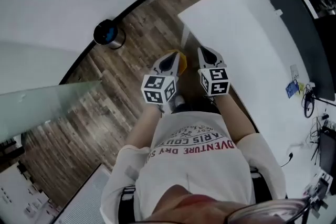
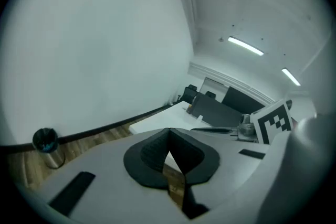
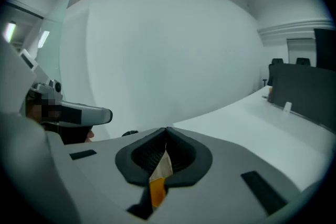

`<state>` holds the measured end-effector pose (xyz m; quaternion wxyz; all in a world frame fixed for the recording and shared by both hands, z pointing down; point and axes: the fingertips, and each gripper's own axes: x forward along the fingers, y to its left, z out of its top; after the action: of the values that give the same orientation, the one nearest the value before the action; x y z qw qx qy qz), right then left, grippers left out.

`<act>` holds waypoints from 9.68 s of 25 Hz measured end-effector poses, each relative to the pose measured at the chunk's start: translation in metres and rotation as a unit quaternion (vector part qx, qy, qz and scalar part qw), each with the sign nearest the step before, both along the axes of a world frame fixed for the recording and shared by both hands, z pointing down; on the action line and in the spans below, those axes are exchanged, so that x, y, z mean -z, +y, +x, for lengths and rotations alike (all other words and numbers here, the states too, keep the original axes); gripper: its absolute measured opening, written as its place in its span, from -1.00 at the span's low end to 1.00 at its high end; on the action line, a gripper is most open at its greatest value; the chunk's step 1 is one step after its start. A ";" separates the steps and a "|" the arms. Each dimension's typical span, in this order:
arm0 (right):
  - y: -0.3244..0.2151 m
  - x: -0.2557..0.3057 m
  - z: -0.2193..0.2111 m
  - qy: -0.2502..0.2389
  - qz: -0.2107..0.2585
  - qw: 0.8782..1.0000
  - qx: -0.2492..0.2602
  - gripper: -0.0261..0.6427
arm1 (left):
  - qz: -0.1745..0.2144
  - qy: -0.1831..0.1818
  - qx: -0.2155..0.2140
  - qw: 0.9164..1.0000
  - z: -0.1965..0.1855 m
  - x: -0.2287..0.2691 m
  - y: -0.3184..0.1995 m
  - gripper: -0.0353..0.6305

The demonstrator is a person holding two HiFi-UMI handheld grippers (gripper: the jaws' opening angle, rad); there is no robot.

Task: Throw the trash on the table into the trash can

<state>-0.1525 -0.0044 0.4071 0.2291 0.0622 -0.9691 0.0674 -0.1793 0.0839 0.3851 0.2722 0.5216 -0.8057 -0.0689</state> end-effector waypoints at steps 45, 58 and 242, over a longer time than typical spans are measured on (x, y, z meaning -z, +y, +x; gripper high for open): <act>-0.335 0.029 0.555 -0.070 0.000 0.883 -0.464 -0.84 | 0.103 -0.081 -0.409 0.903 0.445 0.076 -0.389 -0.82; -0.390 -0.072 0.558 0.018 -0.105 0.861 -0.497 -0.26 | 0.014 -0.030 -0.417 0.908 0.430 -0.008 -0.440 -0.82; -0.401 -0.009 0.570 0.007 -0.059 0.837 -0.544 -0.83 | 0.046 -0.026 -0.487 0.872 0.419 0.001 -0.455 -0.82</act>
<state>0.4177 -0.4056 0.4164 0.1651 0.5664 -0.7716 0.2377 0.2400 -0.3712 0.3843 0.2259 0.8612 -0.4526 0.0490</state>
